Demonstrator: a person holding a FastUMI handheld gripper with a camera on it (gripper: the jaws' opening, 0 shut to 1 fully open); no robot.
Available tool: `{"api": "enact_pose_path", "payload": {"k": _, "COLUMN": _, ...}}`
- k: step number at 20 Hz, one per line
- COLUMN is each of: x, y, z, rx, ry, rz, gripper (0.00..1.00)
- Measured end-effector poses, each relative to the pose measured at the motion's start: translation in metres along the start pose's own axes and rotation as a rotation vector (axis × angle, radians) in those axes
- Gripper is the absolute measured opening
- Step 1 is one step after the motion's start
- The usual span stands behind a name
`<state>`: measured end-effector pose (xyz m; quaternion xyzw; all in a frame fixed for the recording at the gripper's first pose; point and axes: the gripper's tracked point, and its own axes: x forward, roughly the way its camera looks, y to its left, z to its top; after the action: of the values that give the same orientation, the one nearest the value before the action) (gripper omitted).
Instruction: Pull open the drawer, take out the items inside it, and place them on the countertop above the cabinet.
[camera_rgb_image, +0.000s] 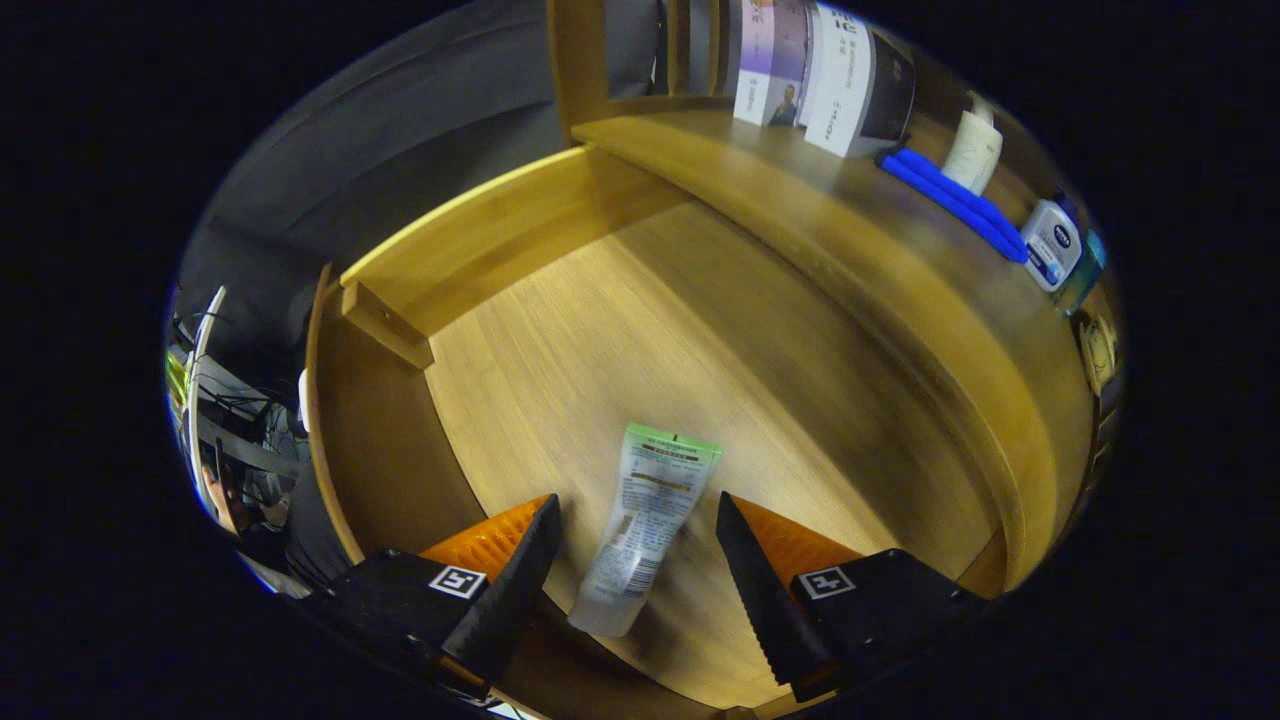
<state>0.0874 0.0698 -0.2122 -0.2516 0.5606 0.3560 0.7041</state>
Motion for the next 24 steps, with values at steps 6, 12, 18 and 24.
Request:
{"api": "enact_pose_path", "payload": {"k": 6, "x": 0.011, "y": -0.001, "z": -0.007, "rx": -0.004, "ry": 0.044, "rz": 0.013, "gripper": 0.68}}
{"api": "enact_pose_path", "payload": {"k": 12, "x": 0.012, "y": -0.002, "z": -0.008, "rx": -0.024, "ry": 0.060, "rz": -0.007, "gripper": 0.36}}
{"api": "enact_pose_path", "payload": {"k": 18, "x": 0.008, "y": -0.008, "z": -0.004, "rx": -0.076, "ry": 0.033, "rz": -0.075, "gripper": 0.29}}
{"api": "enact_pose_path", "payload": {"k": 24, "x": -0.007, "y": -0.007, "z": 0.015, "rx": -0.027, "ry": -0.061, "rz": -0.077, "gripper": 0.29}}
